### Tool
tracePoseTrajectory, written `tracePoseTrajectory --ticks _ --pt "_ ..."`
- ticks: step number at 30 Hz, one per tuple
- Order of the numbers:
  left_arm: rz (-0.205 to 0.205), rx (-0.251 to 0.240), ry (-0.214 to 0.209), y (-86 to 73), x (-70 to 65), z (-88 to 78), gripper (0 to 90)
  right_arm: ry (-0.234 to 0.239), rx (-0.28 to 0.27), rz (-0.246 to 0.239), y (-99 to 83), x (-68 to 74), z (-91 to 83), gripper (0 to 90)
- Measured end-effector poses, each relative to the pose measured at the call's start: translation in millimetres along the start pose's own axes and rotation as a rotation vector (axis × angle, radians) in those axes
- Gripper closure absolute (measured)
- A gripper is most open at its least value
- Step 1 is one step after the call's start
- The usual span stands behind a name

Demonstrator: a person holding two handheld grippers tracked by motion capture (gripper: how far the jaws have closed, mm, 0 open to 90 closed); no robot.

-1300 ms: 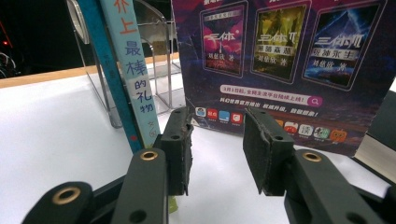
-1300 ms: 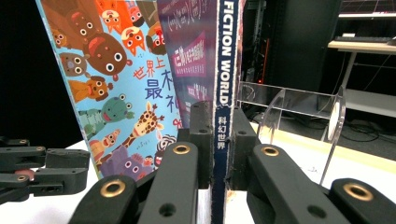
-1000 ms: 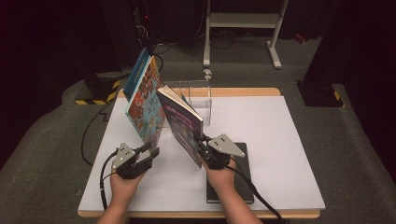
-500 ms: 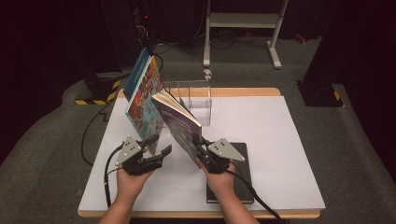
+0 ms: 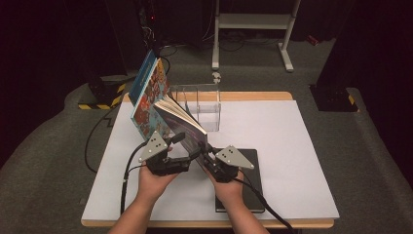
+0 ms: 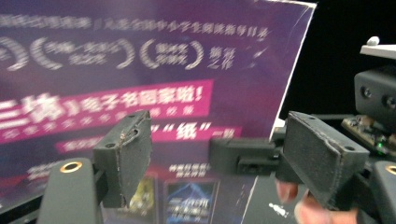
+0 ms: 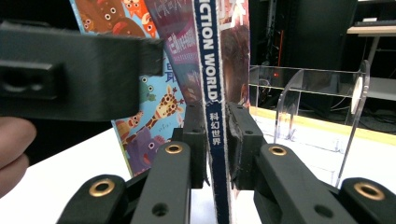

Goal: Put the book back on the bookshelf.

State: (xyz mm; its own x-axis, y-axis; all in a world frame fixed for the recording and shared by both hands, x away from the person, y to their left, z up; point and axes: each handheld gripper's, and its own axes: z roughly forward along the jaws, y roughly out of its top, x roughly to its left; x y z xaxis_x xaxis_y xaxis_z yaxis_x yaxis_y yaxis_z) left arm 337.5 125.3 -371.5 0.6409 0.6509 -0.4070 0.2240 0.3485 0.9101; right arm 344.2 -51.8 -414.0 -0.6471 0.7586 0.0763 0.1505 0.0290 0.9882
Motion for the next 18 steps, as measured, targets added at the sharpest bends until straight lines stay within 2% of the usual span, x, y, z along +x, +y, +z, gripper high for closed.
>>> tracePoseTrajectory --ticks 4,6,7,9,11,13,15,16,18 --pt "-0.020 -0.005 -0.009 2.7 -2.6 6.0 22.2 0.005 0.007 -0.002 -0.8 1.7 0.0 77.5" --pt "-0.016 -0.003 -0.010 3.1 -2.9 6.6 22.0 0.008 0.012 -0.002 -1.2 2.1 0.0 76.1" --pt "-0.020 -0.006 -0.008 3.3 -3.4 7.2 21.5 0.028 0.041 0.000 -3.5 1.9 0.2 66.8" --pt "-0.023 -0.009 -0.005 3.3 -3.7 7.4 21.5 0.061 0.084 0.025 -8.5 -0.1 -2.1 62.0" --pt "-0.022 -0.011 -0.001 2.8 -3.8 7.7 21.4 0.073 0.108 0.047 -12.1 -2.2 -5.8 62.6" --pt "-0.025 -0.010 0.000 2.9 -3.7 7.6 20.8 0.075 0.119 0.050 -13.5 -3.3 -7.7 63.6" --pt "-0.027 -0.013 0.001 2.5 -4.0 7.5 20.5 0.064 0.164 0.046 -15.3 -5.2 -9.8 71.1" --pt "-0.027 -0.013 0.001 2.5 -4.0 7.5 20.2 0.058 0.171 0.044 -15.7 -5.7 -9.5 75.4" --pt "-0.039 -0.016 0.008 2.0 -3.8 7.9 20.0 0.046 0.168 0.032 -16.1 -5.8 -9.3 78.0"
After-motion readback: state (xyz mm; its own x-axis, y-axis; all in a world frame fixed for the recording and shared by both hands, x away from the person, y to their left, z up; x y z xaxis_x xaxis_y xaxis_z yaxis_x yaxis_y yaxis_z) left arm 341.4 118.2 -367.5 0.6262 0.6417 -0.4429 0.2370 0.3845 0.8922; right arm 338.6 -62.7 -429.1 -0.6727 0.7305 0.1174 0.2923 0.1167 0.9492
